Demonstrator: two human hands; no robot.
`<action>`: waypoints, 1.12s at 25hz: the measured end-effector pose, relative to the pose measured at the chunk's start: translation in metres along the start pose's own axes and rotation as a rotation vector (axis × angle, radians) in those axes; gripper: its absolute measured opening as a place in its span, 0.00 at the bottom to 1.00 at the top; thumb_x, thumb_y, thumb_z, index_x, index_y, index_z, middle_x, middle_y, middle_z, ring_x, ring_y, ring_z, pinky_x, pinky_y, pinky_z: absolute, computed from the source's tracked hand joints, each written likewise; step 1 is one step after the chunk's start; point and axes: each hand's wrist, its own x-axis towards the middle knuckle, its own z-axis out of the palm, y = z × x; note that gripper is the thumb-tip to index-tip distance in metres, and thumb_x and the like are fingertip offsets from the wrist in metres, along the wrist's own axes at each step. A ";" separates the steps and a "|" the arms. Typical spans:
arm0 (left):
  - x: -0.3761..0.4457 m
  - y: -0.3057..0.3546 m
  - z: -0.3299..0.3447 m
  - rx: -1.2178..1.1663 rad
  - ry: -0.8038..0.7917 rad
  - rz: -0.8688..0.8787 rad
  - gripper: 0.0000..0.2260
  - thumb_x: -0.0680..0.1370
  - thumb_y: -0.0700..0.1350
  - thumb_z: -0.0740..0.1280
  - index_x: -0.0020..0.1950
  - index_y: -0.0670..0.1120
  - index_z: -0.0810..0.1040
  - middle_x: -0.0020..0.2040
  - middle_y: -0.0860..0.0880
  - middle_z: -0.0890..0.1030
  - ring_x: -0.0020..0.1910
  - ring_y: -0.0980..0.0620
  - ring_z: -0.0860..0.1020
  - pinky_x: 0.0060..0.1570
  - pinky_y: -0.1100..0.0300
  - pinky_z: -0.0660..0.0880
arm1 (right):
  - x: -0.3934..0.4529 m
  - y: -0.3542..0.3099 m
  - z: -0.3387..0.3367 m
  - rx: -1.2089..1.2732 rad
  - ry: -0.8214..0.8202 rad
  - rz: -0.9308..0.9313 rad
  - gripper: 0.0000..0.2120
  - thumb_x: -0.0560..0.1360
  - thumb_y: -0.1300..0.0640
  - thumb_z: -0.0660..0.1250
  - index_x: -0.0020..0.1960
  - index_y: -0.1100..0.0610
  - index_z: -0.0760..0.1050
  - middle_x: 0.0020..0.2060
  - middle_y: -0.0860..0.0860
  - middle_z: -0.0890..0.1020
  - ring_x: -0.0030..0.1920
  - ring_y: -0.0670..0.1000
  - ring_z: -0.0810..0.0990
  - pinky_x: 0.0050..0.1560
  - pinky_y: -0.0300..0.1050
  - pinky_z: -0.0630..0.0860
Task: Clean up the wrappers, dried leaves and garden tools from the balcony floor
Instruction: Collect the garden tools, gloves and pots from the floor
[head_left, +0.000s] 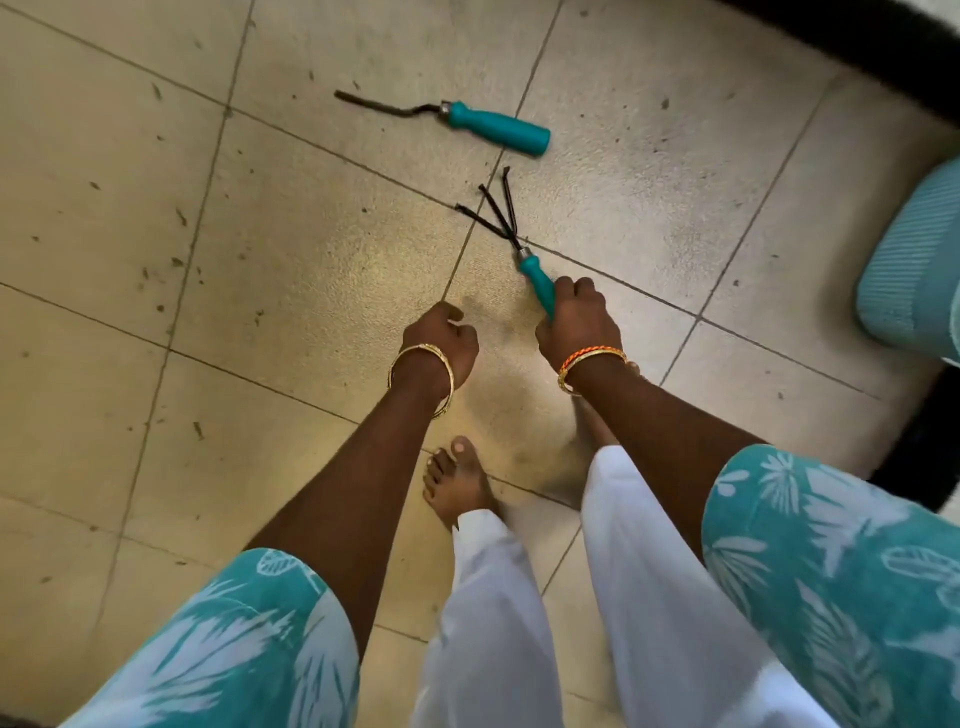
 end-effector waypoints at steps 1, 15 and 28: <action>0.010 -0.001 0.006 -0.018 -0.002 -0.003 0.13 0.79 0.43 0.60 0.62 0.46 0.76 0.57 0.44 0.80 0.53 0.46 0.78 0.48 0.64 0.69 | 0.008 0.002 0.005 -0.016 -0.001 0.006 0.23 0.76 0.58 0.62 0.69 0.62 0.62 0.61 0.60 0.69 0.60 0.60 0.69 0.52 0.54 0.73; -0.011 0.073 0.011 -0.857 -0.210 -0.373 0.14 0.78 0.46 0.67 0.62 0.45 0.74 0.52 0.49 0.77 0.52 0.51 0.76 0.37 0.60 0.74 | -0.019 0.022 -0.056 0.047 -0.028 -0.116 0.18 0.74 0.53 0.66 0.59 0.62 0.70 0.52 0.60 0.77 0.51 0.59 0.76 0.46 0.46 0.69; -0.163 0.215 0.041 -0.705 -0.304 -0.233 0.14 0.78 0.43 0.68 0.63 0.43 0.75 0.51 0.47 0.78 0.49 0.49 0.78 0.51 0.58 0.71 | -0.149 0.110 -0.162 0.385 0.098 0.104 0.20 0.73 0.52 0.69 0.60 0.62 0.72 0.55 0.59 0.73 0.52 0.59 0.75 0.48 0.46 0.71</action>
